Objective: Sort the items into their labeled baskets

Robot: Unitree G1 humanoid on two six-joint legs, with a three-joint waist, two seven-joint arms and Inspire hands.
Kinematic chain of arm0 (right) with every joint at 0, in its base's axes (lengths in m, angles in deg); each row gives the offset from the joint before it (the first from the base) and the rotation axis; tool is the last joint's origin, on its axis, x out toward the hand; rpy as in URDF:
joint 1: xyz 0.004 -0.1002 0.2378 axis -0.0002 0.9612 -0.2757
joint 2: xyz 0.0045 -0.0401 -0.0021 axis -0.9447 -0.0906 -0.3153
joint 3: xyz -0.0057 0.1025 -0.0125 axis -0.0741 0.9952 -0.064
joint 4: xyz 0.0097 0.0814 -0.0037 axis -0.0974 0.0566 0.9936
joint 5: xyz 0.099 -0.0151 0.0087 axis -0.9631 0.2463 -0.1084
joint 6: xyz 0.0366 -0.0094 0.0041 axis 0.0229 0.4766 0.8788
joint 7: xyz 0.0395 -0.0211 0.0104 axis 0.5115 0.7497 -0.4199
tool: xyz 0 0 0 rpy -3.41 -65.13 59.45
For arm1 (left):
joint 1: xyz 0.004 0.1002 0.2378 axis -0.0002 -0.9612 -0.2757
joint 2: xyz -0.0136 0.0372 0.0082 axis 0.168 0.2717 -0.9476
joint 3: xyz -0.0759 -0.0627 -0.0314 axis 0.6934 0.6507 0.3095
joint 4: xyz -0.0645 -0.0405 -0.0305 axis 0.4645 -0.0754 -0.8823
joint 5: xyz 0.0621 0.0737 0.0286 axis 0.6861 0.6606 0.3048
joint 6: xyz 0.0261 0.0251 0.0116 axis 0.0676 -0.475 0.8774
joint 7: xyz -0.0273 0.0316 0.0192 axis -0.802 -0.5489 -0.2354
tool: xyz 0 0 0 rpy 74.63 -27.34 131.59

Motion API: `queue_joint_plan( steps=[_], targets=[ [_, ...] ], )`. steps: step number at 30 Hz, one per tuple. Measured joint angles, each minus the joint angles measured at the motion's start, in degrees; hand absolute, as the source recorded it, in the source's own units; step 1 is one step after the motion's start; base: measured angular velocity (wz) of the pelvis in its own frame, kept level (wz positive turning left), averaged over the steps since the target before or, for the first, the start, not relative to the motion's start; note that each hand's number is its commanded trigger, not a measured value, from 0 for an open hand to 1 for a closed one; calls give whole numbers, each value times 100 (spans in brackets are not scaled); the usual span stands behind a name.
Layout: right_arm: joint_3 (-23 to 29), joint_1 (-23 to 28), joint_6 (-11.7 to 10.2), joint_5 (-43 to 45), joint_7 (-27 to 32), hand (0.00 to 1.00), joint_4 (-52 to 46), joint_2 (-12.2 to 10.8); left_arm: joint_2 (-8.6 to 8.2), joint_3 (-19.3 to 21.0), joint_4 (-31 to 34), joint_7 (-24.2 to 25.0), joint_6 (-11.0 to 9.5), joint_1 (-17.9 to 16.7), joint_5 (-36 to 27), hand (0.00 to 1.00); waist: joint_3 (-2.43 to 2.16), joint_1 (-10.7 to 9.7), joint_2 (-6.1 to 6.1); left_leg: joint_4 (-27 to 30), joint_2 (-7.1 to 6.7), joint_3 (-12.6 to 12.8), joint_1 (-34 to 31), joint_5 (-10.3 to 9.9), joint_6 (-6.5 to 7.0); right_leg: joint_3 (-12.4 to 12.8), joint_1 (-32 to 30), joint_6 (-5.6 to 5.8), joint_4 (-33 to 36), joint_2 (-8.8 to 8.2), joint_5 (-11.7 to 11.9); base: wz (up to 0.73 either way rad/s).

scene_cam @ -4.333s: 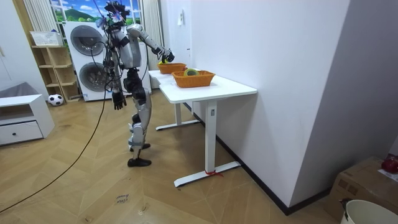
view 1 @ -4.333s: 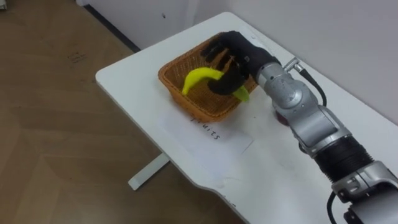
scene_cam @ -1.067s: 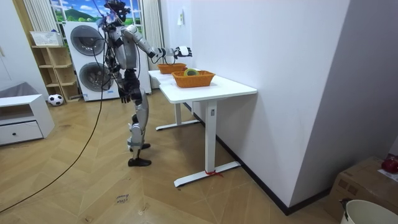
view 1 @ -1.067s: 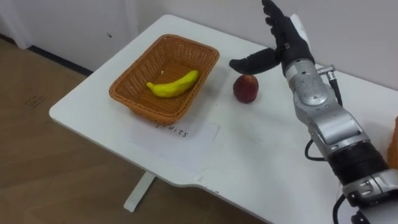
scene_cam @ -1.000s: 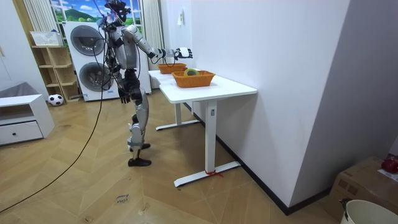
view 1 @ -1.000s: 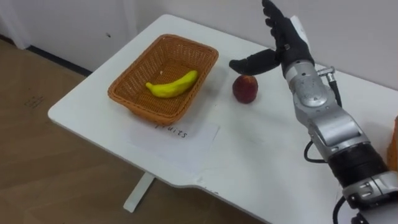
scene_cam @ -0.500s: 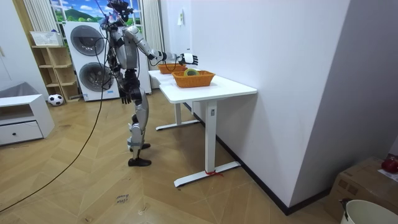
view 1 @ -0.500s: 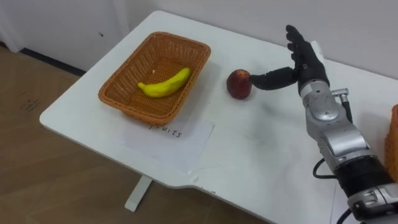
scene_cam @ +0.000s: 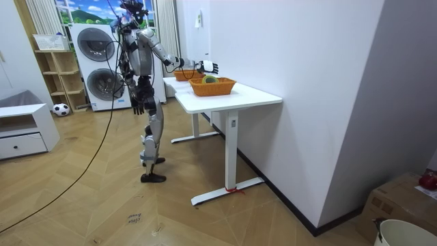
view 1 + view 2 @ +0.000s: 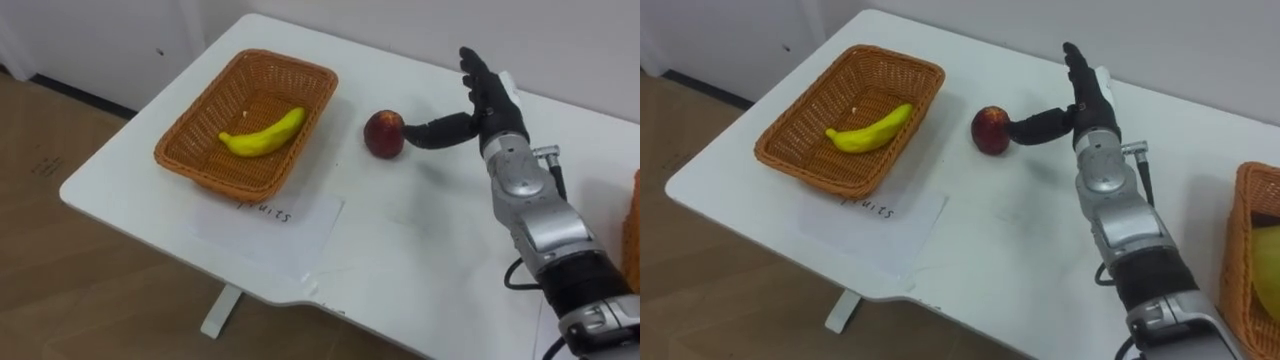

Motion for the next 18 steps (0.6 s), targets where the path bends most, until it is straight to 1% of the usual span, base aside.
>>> queue_joint_plan(
  steps=[3,9,13,15,18],
  targets=[
    [-21,0,0,0,-75,0,41,0,6,-86,-32,-10,-16,7,0,0,7,-3,-11,-8,2,13,-10,0,0,3,-17,0,-1,2,0,-3],
    [-25,0,0,36,-223,0,42,-1,8,-168,-34,-17,-20,20,2,0,4,-6,-32,-2,2,18,-45,0,0,30,-49,0,0,3,0,0],
    [-70,0,0,53,-396,0,10,-1,12,-158,-31,-19,-22,20,1,0,-2,-2,-45,1,4,53,-95,0,1,172,-108,0,-3,8,0,-3],
    [-140,-1,-1,106,-468,0,-12,0,14,-160,-32,-19,-23,22,1,0,-3,0,-46,1,5,80,-81,1,1,205,-106,0,-3,5,0,-6],
    [-224,-1,-6,291,-582,0,-15,-6,16,-163,-33,-16,-112,30,2,0,1,-1,-53,2,3,88,-79,2,2,294,-109,0,-3,5,0,-2]
  ],
)
